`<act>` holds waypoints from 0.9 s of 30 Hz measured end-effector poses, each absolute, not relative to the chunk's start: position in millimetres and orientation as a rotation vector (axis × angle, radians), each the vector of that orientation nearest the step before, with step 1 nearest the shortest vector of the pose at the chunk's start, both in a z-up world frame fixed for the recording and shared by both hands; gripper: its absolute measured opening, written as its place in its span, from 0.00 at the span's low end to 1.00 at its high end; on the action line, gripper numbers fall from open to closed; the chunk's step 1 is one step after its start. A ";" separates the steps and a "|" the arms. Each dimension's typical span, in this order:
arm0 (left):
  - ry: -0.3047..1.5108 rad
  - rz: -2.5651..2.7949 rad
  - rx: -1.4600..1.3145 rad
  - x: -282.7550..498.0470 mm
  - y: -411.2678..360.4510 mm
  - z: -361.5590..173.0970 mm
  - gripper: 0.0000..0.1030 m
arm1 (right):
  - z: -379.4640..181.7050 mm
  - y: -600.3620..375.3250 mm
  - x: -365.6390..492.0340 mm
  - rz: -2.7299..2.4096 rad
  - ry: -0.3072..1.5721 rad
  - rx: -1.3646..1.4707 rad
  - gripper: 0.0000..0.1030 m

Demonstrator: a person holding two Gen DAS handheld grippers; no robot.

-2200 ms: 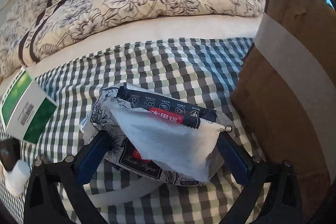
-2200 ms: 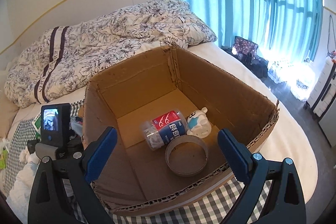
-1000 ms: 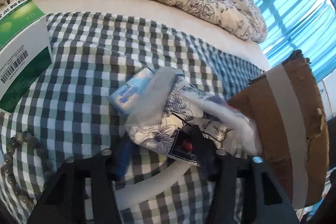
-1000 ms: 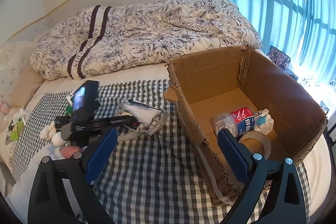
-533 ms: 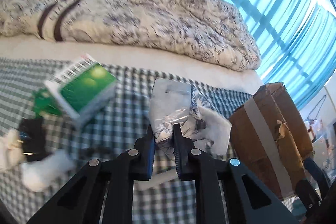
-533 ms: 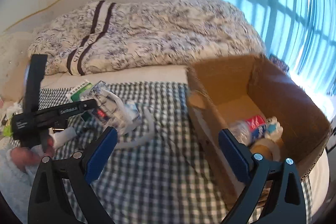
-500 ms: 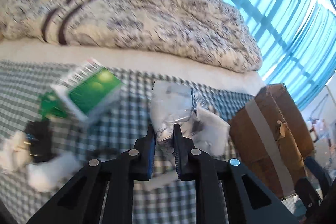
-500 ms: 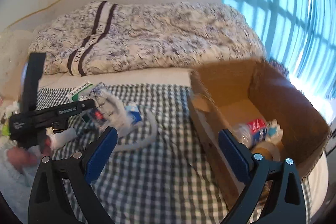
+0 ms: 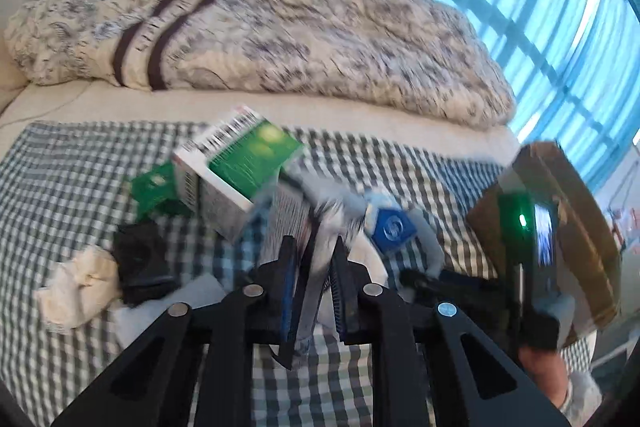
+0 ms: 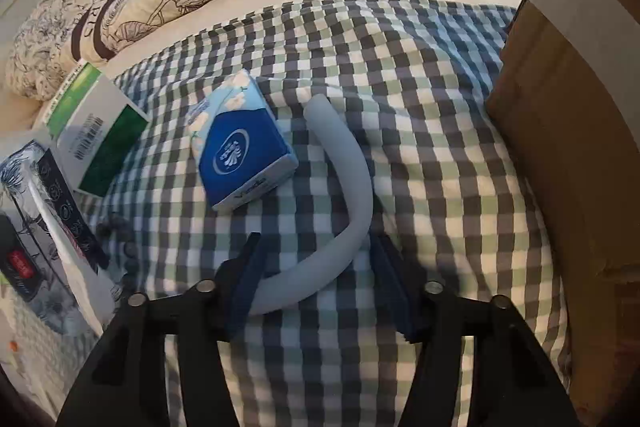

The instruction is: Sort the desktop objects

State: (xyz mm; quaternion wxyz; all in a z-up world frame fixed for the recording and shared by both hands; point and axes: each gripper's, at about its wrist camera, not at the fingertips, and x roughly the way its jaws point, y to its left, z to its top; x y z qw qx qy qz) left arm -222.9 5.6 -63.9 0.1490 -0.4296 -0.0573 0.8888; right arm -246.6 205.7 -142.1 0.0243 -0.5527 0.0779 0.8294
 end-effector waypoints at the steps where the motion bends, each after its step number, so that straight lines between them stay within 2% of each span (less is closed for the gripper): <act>1: -0.151 2.552 -1.239 -223.1 8.8 -69.7 0.18 | -140.6 202.6 -244.4 2.566 0.180 -1.693 0.25; 2: -0.147 2.548 -1.240 -223.5 11.6 -76.1 0.19 | -139.3 202.1 -242.9 2.574 0.176 -1.692 0.18; 3: -0.151 2.540 -1.240 -224.6 14.7 -83.1 0.19 | -137.1 203.8 -239.6 2.580 0.190 -1.689 0.06; 9: -0.066 2.509 -1.241 -221.8 39.0 -104.1 0.19 | -123.9 219.5 -221.4 2.609 0.260 -1.675 0.06; 12: 0.034 2.548 -1.210 -211.6 48.1 -98.4 0.12 | -106.7 222.3 -210.3 2.648 0.232 -1.619 0.06; 21: 0.029 2.608 -1.038 -167.1 45.2 -23.7 0.09 | -28.8 223.4 -168.9 2.829 0.200 -1.423 0.06; 27: 0.076 2.573 -0.880 -140.9 78.2 35.9 0.10 | 30.2 232.0 -142.8 2.930 0.215 -1.267 0.06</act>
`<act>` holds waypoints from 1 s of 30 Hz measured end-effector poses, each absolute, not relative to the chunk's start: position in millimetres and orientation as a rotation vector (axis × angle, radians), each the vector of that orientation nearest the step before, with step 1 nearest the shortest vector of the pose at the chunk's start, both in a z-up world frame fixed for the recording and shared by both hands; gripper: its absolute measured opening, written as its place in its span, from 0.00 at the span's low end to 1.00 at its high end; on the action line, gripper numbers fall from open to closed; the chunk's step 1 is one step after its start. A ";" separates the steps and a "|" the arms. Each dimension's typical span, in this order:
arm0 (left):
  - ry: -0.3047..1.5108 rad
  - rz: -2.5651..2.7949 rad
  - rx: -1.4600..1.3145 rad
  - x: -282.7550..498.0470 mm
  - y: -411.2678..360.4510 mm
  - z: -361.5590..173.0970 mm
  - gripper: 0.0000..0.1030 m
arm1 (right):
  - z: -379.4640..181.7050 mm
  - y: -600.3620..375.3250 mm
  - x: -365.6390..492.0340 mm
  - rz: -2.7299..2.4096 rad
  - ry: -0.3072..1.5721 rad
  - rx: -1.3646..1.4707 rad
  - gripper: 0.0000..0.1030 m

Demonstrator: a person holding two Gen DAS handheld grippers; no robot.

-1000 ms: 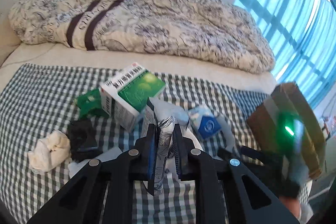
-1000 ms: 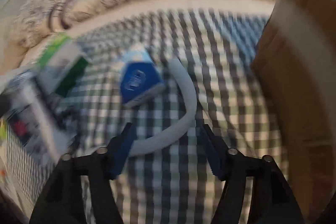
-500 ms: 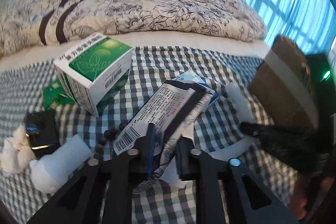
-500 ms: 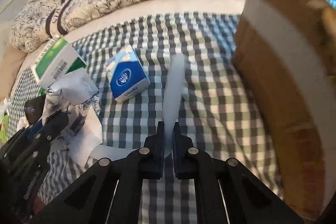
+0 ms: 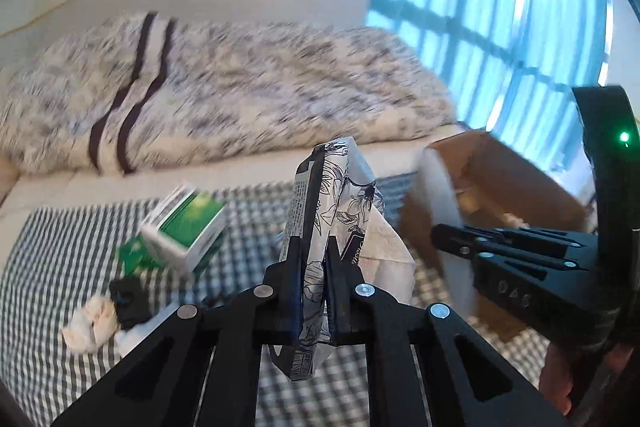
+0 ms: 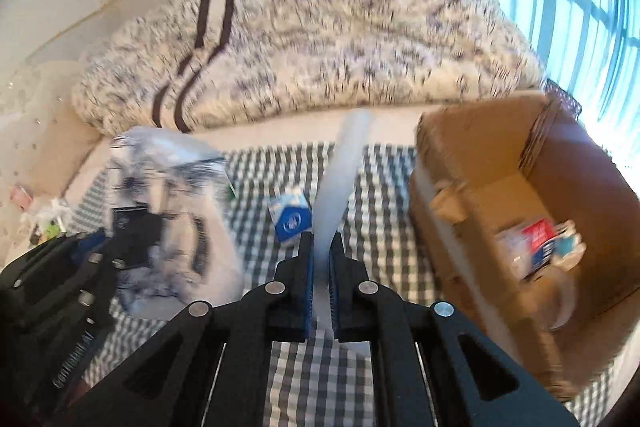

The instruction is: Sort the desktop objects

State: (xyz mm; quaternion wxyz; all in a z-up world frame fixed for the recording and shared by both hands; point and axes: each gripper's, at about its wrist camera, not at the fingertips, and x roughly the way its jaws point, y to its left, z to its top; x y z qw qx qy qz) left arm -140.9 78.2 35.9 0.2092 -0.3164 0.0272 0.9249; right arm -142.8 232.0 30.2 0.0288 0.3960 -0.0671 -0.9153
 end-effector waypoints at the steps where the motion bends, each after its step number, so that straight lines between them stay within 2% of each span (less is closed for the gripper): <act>1: 0.103 2.567 -0.848 -136.5 88.7 45.6 0.10 | 40.5 238.7 -137.3 -2.824 -0.231 1.196 0.06; 5: 0.176 2.521 -0.749 -123.7 128.8 77.6 0.10 | 77.7 260.4 -120.2 -2.868 -0.257 1.100 0.06; 13: 0.158 2.374 -0.661 -119.9 220.7 112.5 0.10 | 126.7 338.2 -103.5 -3.036 -0.251 1.003 0.06; 19: 0.201 2.305 -0.687 -129.7 293.9 96.3 0.10 | 115.8 395.0 -110.9 -3.110 -0.286 1.056 0.06; 23: 0.250 2.274 -0.737 -137.6 329.6 69.7 0.10 | 87.5 427.5 -127.7 -3.088 -0.342 1.147 0.07; 25: 0.287 2.289 -0.765 -142.6 339.7 54.6 0.12 | 72.2 437.0 -135.8 -3.070 -0.350 1.208 0.12; 26: 0.298 2.295 -0.783 -146.8 342.1 47.4 0.18 | 64.7 441.8 -138.3 -3.064 -0.354 1.234 0.13; 27: 0.311 2.298 -0.807 -151.9 343.9 40.5 0.41 | 58.1 444.9 -142.3 -3.050 -0.356 1.267 0.19; 28: 0.336 2.312 -0.836 -156.7 345.2 34.4 0.61 | 51.8 448.7 -146.0 -3.025 -0.377 1.299 0.40; 29: 0.368 2.345 -0.859 -160.4 345.2 29.1 0.92 | 47.5 452.0 -145.2 -3.013 -0.400 1.311 0.54; 30: 0.393 2.390 -0.856 -161.6 343.0 26.7 0.96 | 46.8 454.5 -145.1 -3.028 -0.408 1.312 0.66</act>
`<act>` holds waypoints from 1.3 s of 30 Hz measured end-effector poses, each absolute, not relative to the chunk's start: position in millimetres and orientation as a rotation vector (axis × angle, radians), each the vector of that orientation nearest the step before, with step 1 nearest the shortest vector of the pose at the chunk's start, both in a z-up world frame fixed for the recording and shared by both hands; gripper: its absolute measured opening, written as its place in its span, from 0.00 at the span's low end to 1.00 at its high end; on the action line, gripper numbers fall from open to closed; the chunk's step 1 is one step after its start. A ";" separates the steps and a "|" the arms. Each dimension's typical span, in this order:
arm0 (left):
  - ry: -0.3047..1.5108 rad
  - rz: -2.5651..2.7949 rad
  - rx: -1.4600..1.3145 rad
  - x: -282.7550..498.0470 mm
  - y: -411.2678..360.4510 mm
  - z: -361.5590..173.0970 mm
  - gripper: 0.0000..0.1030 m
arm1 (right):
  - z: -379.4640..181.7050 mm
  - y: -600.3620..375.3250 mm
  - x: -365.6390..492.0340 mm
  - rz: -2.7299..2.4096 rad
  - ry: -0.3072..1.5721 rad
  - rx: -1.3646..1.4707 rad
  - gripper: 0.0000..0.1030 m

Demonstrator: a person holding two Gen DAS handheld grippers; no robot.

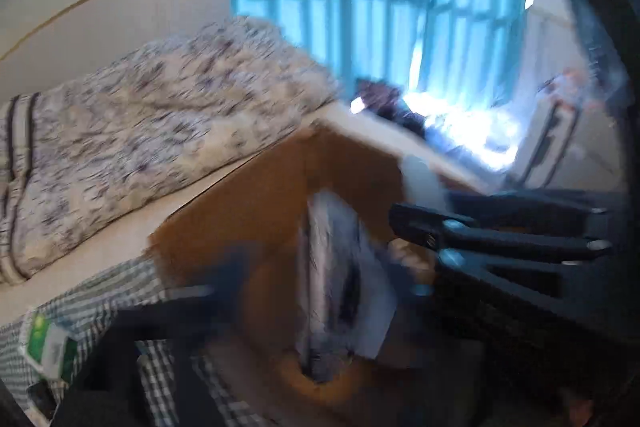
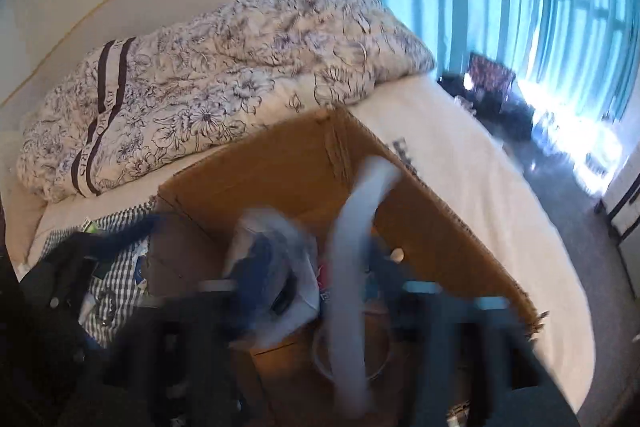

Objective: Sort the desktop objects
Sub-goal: 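Carry the tissue pack and white tube over the box and open both tools, then withdraw both tools from the box back toward the bed, then grasp the white plastic bottle with the left tool while the right tool grasps the dark bead bracelet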

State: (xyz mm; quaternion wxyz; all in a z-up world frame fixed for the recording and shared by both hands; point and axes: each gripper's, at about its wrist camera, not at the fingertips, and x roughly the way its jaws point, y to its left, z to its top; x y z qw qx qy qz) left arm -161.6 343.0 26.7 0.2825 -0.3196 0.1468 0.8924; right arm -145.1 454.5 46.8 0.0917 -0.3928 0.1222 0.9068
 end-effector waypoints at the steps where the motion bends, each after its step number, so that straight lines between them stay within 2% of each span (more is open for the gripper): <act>1: 0.408 2.424 -0.840 -162.8 340.3 26.7 0.96 | 48.5 456.1 -143.7 2.691 0.353 -1.136 0.67; 10: 0.349 2.518 -0.848 -158.2 281.8 51.5 0.98 | 76.0 433.9 -119.1 2.718 0.323 -1.032 0.67; 17: 0.313 2.634 -0.913 -141.9 199.1 58.5 1.00 | 93.6 361.0 -89.5 2.837 0.260 -1.028 0.67; 22: 0.273 2.732 -0.999 -124.7 115.0 52.1 1.00 | 84.9 301.1 -74.9 2.904 0.226 -1.082 0.67; 32: 0.271 2.909 -1.194 -104.2 -43.8 -12.8 1.00 | 11.9 208.7 -78.5 2.921 0.209 -1.343 0.67; 39: 0.159 2.861 -1.315 -106.7 -88.1 -71.4 1.00 | -22.7 167.3 -90.7 2.921 0.103 -1.432 0.67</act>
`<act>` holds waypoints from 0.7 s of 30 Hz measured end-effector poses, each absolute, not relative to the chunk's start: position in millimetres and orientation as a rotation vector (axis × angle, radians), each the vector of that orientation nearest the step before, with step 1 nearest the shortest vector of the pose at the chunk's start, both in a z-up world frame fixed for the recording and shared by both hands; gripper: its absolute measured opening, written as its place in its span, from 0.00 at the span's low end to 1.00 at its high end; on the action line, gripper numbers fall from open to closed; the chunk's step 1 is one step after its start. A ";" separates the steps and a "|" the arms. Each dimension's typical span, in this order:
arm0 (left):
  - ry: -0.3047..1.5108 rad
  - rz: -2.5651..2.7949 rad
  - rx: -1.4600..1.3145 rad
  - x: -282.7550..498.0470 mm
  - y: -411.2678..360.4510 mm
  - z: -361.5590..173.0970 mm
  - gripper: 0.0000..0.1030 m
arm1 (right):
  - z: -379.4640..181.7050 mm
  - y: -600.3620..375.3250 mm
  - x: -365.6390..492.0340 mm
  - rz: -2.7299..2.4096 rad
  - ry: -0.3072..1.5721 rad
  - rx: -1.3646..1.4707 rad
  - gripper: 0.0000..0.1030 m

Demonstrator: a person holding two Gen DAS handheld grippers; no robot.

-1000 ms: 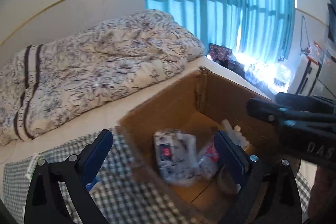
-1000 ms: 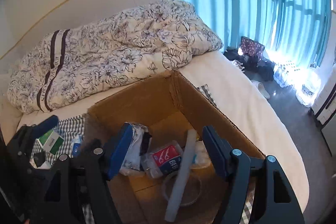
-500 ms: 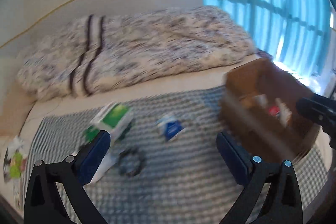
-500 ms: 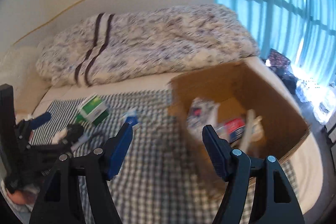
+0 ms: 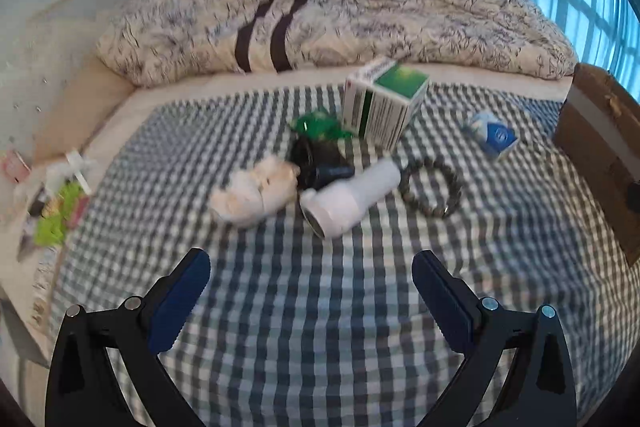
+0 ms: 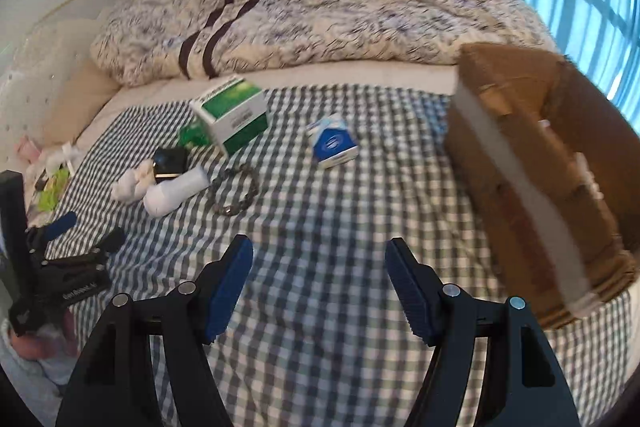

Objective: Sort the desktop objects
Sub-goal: 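Grasp the white plastic bottle with the left tool while the right tool grasps the dark bead bracelet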

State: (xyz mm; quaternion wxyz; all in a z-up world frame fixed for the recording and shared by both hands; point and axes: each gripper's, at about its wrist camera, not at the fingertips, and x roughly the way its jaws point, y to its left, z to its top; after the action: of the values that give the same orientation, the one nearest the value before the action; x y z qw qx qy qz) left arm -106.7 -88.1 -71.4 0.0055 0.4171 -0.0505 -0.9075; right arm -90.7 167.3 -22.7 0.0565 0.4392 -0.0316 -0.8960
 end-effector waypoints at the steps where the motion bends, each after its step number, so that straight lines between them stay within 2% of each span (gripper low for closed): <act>1: -0.156 -2.851 1.316 -109.7 -86.4 -76.6 1.00 | -28.6 162.5 -96.0 -2.700 -0.099 1.349 0.67; 16: -0.305 -2.853 1.478 -198.5 -63.0 -140.7 1.00 | -76.5 120.0 -175.0 -2.578 -0.036 1.479 0.67; 21: -0.157 -2.859 1.565 -214.9 -75.1 -153.3 0.98 | -88.9 101.5 -187.4 -2.538 0.007 1.492 0.67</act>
State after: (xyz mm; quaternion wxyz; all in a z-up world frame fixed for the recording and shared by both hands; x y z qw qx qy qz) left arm -214.9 -75.1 -153.3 -0.0609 0.4788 -0.0481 -0.8745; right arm -187.4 101.5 -88.9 0.0985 0.5042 0.0024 -0.8579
